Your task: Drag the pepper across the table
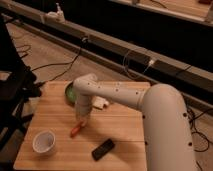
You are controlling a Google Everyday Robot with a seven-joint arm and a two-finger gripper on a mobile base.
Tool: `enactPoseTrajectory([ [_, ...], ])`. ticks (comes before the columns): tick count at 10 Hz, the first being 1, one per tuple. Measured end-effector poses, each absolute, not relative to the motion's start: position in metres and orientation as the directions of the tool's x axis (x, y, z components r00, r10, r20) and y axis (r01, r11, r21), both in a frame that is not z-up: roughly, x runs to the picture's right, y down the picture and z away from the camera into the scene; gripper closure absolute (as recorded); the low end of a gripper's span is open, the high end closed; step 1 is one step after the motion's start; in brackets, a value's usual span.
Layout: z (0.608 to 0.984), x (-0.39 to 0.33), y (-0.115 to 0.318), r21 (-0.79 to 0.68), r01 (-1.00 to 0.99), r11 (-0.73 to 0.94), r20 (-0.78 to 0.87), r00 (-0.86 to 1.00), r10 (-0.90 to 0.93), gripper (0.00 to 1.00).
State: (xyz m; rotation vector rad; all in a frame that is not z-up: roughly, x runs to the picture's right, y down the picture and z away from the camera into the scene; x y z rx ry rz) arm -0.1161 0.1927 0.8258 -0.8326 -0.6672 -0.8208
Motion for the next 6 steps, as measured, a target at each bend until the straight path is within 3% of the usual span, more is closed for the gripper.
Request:
enactPoseTrajectory([
  [6, 0.813, -0.044, 0.198, -0.506, 0.734, 0.454, 0.704, 0.655, -0.274, 1.0],
])
